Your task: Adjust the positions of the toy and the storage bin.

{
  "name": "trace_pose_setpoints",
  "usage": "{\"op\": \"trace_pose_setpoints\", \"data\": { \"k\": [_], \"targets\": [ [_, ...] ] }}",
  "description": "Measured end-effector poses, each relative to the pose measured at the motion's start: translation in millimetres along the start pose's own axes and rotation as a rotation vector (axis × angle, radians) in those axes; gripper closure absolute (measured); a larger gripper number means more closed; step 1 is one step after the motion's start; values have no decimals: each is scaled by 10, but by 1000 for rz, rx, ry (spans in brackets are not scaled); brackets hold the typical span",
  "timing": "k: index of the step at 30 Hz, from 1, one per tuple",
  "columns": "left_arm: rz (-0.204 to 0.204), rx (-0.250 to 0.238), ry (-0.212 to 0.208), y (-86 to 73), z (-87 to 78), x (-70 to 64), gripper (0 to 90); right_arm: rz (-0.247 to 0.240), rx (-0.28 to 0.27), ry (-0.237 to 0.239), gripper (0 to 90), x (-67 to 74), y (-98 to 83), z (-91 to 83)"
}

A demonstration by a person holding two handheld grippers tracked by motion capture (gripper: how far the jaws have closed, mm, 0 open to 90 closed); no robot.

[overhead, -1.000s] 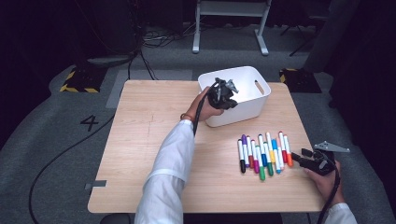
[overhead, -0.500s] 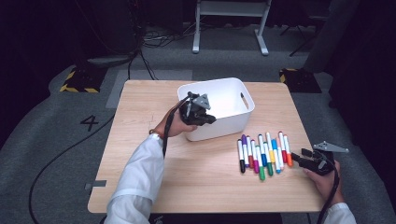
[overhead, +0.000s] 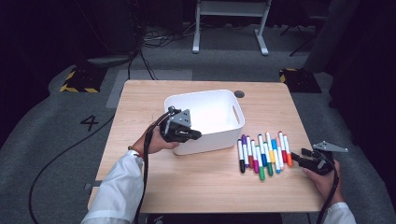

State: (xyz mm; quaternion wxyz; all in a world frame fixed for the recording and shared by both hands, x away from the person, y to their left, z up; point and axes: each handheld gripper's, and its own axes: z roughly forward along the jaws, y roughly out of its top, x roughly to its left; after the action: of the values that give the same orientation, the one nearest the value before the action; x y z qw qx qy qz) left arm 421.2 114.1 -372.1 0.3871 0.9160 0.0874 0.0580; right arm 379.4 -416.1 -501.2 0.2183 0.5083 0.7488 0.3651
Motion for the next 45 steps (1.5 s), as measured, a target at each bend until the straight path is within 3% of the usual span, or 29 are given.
{"op": "trace_pose_setpoints", "data": {
  "k": [1, 4, 7, 8, 10, 11, 12, 13, 14, 15, 16, 18, 19, 20, 22, 25, 28, 29, 33, 35, 39, 42, 45],
  "targets": [
    [-18, -6, 22, -38, -27, -16, 814, -2, 4, -3, 419, -1, 9, 5],
    [-30, -26, 27, -67, -74, -31, 791, -6, 5, -9, 418, 4, 16, 12],
    [-53, -55, 38, -115, -139, -42, 708, -19, 10, -15, 418, 12, 32, 30],
    [-81, -71, 75, -140, -197, -38, 656, -18, 9, -17, 418, 16, 36, 35],
    [-102, -93, 84, -154, -228, -37, 608, -17, 11, -18, 417, 18, 38, 37],
    [-131, -135, 92, -173, -263, -34, 553, -19, 9, -18, 417, 18, 37, 38],
    [-150, -146, 110, -178, -292, -27, 553, -19, 9, -18, 417, 18, 37, 38],
    [-216, -181, 148, -184, -331, -15, 511, -17, 11, -17, 417, 19, 37, 35],
    [-238, -181, 164, -189, -354, -2, 454, -16, 10, -16, 417, 22, 35, 35],
    [-281, -178, 244, -204, -390, 24, 359, -16, 10, -18, 417, 25, 34, 35],
    [-281, -178, 244, -204, -390, 24, 315, -16, 10, -18, 417, 25, 34, 35],
    [-327, -150, 357, -236, -448, 86, 292, -19, 11, -20, 417, 28, 34, 35],
    [-389, -148, 438, -255, -447, 115, 232, -22, 10, -20, 417, 27, 35, 36],
    [-389, -148, 438, -255, -447, 115, 230, -22, 10, -20, 417, 27, 35, 36],
    [-438, -133, 517, -279, -442, 166, 227, -21, 11, -19, 417, 28, 36, 36],
    [-503, -117, 584, -316, -411, 252, 229, -26, 12, -21, 417, 27, 37, 38],
    [-553, -91, 603, -352, -363, 355, 264, -28, 13, -22, 417, 26, 39, 40],
    [-576, -42, 589, -390, -332, 444, 337, -20, 11, -20, 417, 27, 44, 42],
    [-620, -22, 545, -453, -270, 559, 386, -20, 19, -26, 419, 32, 51, 43],
    [-609, -27, 510, -464, -231, 596, 446, -18, 22, -30, 418, 39, 56, 46],
    [-576, 5, 522, -450, -240, 612, 469, -20, 23, -29, 418, 40, 67, 52],
    [-579, 23, 533, -466, -281, 615, 532, -24, 22, -24, 418, 57, 80, 57],
    [-569, 24, 517, -514, -321, 641, 577, -35, 20, -17, 417, 78, 94, 62]
  ]
}}
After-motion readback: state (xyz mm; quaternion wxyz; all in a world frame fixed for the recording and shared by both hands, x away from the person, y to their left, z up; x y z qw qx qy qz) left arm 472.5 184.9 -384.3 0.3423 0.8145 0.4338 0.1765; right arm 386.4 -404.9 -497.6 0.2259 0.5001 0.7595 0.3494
